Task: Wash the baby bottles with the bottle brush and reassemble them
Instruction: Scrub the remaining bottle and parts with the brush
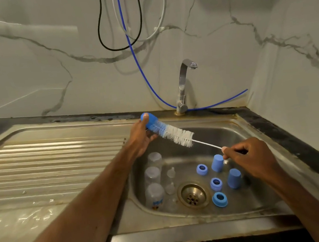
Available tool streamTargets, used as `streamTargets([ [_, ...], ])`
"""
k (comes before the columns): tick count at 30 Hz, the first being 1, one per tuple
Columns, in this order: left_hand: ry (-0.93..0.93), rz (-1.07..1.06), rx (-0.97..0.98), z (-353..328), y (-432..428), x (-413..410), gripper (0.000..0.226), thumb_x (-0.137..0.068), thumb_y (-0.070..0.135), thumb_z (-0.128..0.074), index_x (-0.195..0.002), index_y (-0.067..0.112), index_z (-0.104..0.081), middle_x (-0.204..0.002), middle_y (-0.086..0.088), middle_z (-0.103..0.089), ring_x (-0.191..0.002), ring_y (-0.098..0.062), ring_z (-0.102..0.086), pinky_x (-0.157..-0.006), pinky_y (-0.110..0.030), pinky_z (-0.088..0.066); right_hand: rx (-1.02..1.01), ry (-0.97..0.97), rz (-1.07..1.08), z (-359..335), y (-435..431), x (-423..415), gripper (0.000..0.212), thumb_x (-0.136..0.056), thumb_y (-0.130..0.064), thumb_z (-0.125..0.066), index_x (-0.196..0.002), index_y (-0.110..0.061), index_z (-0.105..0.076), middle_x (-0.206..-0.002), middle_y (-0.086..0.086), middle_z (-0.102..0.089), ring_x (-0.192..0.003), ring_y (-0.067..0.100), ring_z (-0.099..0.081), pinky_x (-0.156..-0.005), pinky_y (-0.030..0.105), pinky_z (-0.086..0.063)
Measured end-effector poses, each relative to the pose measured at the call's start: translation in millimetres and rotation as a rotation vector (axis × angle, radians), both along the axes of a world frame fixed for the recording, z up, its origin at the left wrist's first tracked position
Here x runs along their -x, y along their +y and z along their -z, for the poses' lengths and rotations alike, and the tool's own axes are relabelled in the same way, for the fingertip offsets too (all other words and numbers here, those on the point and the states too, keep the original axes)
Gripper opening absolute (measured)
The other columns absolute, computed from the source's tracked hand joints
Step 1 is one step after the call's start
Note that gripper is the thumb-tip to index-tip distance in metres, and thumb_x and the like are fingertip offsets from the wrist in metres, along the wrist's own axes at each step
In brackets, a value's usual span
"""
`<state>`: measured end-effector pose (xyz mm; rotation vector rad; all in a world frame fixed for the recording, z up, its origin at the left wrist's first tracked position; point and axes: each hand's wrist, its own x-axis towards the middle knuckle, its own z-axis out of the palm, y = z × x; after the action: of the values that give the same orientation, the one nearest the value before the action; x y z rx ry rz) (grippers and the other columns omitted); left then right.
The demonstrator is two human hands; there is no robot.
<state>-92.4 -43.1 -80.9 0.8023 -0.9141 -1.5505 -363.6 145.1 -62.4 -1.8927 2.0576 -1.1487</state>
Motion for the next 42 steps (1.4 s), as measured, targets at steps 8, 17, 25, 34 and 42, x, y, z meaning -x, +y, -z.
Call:
streamTargets([
  [8,0.074,-0.116,-0.064,-3,6,-2,0.05,-0.105,0.041,-0.05,-0.137,0.003,-0.047,-0.121,-0.021,-0.065,-0.1,-0.032,-0.073,-0.077,-0.042,-0.064,0.016,-0.17,-0.102,3,-5,-1,0.02,-0.077,-0.006,-0.085,-0.088,-0.017,-0.072,-0.069,0.008,-0.071,-0.061,0.022,-0.064,-0.065,0.033,-0.054],
  [17,0.177,-0.068,-0.067,-19,29,-11,0.053,-0.106,0.046,-0.046,-0.142,0.006,-0.047,-0.132,-0.021,-0.062,-0.114,-0.036,-0.068,-0.073,-0.04,-0.064,-0.021,-0.129,-0.08,2,0,1,0.026,-0.097,-0.024,-0.067,-0.074,-0.018,-0.076,-0.054,-0.003,-0.064,-0.049,0.006,-0.058,-0.059,0.026,-0.046],
  [25,0.155,-0.153,-0.118,-16,22,-9,0.04,-0.106,0.043,-0.047,-0.128,0.01,-0.046,-0.116,-0.017,-0.063,-0.11,-0.035,-0.068,-0.073,-0.039,-0.06,-0.154,-0.346,-0.187,-1,1,-2,0.013,-0.082,-0.012,-0.083,-0.088,-0.006,-0.074,-0.072,0.014,-0.071,-0.06,0.011,-0.06,-0.053,0.013,-0.048],
  [34,0.138,-0.134,-0.102,-11,19,-10,0.054,-0.103,0.049,-0.05,-0.136,0.006,-0.05,-0.126,-0.022,-0.065,-0.112,-0.037,-0.069,-0.077,-0.045,-0.061,-0.402,-0.421,-0.241,-5,1,-4,0.039,-0.102,-0.035,-0.057,-0.079,-0.007,-0.071,-0.052,0.004,-0.043,-0.04,0.01,-0.036,-0.042,0.021,-0.032],
  [42,0.17,-0.106,-0.107,-17,27,-8,0.049,-0.104,0.047,-0.05,-0.137,0.01,-0.047,-0.127,-0.02,-0.062,-0.11,-0.036,-0.07,-0.075,-0.042,-0.063,-0.158,-0.345,-0.194,-6,3,3,0.026,-0.098,-0.024,-0.066,-0.08,-0.007,-0.074,-0.059,0.003,-0.067,-0.05,0.015,-0.057,-0.05,0.021,-0.047],
])
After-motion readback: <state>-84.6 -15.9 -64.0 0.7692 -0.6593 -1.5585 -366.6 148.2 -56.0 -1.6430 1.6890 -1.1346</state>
